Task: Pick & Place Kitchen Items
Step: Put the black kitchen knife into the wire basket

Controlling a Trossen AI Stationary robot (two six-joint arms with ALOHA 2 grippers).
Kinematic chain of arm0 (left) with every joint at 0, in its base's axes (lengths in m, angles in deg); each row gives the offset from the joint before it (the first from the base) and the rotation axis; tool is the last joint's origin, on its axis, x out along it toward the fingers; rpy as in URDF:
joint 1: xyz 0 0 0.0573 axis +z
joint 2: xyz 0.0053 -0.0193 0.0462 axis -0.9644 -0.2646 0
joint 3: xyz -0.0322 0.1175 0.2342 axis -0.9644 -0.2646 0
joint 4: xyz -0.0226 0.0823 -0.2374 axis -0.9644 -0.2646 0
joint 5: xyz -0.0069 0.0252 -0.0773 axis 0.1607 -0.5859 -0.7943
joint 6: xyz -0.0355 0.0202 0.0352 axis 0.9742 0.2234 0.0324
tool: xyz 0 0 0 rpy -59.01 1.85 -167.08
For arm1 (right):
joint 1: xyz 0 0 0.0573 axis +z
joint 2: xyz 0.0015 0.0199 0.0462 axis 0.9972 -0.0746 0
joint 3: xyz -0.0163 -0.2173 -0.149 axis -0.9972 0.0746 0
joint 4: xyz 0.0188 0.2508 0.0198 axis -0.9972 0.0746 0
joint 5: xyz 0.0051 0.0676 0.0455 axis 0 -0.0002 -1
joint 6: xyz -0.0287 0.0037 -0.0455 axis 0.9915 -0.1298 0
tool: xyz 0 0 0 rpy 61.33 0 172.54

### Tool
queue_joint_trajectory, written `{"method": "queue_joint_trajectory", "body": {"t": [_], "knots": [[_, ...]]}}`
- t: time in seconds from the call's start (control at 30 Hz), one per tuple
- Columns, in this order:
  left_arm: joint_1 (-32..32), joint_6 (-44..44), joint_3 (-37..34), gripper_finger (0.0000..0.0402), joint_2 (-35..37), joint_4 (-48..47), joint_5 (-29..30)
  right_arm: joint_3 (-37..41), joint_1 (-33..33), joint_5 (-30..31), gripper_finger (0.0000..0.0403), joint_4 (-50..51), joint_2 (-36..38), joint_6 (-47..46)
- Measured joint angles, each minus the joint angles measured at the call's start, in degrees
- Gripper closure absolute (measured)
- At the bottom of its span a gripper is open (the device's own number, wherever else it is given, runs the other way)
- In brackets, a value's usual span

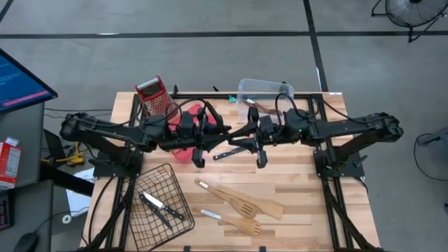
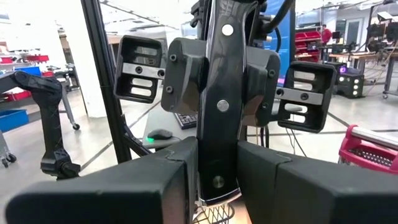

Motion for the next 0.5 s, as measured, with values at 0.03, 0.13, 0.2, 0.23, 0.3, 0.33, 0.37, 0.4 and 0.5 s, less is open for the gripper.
{"method": "queue_joint_trajectory", "body": {"t": [0.03,0.13,0.2,0.23,0.3,0.33,0.37,0.4,0.5], "knots": [[0.00,-0.05,0.00,0.0336,0.00,0.03,0.00,0.00,0.00,0.14,0.0320,-0.02,0.00,0.03],[0.00,0.04,0.00,0.0336,0.00,0.03,-0.03,0.00,0.09,1.81,0.0298,-0.02,-0.02,-0.23],[0.00,0.74,0.00,0.0336,0.00,-0.17,-0.06,0.00,0.11,2.67,0.0270,-0.12,-0.20,-0.68],[0.00,0.81,0.00,0.0336,-0.04,-0.21,-0.01,0.00,0.10,2.88,0.0253,-0.13,-0.22,-0.68],[0.00,1.01,-0.02,0.0336,0.09,-0.46,-0.03,0.00,0.06,3.05,0.0220,-0.13,-0.16,-0.39],[-0.05,1.01,-0.05,0.0336,0.51,-1.06,-0.03,0.00,0.00,3.05,0.0205,-0.05,0.14,-0.19],[-0.17,1.00,-0.09,0.0336,0.92,-1.35,-0.02,0.00,-0.02,3.01,0.0191,0.10,0.72,-0.23],[-0.22,0.99,-0.07,0.0336,1.46,-1.59,-0.06,0.00,0.00,2.91,0.0178,0.13,1.68,-0.23],[-0.81,0.97,-0.07,0.0336,3.64,-5.26,-0.32,0.00,0.17,2.42,0.0154,-0.10,5.69,-0.23]]}}
